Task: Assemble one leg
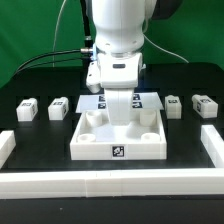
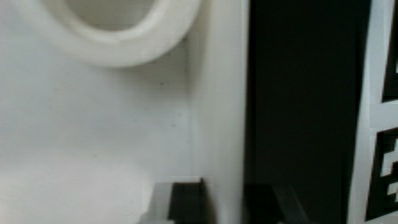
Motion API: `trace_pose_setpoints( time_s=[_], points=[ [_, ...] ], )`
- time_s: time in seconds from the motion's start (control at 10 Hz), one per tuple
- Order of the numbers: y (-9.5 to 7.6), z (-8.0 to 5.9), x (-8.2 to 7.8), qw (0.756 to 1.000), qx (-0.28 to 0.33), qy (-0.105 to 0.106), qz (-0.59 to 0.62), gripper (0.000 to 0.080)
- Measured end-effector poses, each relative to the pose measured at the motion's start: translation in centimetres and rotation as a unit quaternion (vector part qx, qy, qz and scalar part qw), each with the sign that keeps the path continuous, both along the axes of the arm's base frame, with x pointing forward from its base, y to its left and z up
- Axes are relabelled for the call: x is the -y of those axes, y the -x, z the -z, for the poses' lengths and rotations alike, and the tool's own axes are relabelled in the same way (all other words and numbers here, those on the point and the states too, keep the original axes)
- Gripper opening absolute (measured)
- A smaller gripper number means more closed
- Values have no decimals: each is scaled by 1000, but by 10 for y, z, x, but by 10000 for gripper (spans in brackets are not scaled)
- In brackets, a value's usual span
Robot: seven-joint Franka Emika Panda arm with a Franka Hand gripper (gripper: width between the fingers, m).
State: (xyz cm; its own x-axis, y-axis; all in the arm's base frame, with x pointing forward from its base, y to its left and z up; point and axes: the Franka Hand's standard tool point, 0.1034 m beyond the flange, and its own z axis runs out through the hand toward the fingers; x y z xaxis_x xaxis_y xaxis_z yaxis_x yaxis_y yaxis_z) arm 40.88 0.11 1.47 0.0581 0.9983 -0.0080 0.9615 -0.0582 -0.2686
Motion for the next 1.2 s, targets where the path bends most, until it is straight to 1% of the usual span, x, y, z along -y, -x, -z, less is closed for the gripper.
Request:
trace_pose_setpoints(
  time_s=[0.6,0.7,1.0,1.2],
  points=[
    [-3,0,0,1000,5,0,1,78],
    [-6,1,-2,1000,6,0,2,78],
    [-21,1,-17,1000,15,0,5,78],
    [-30,0,-30,1000,15,-1,4,78]
  ],
)
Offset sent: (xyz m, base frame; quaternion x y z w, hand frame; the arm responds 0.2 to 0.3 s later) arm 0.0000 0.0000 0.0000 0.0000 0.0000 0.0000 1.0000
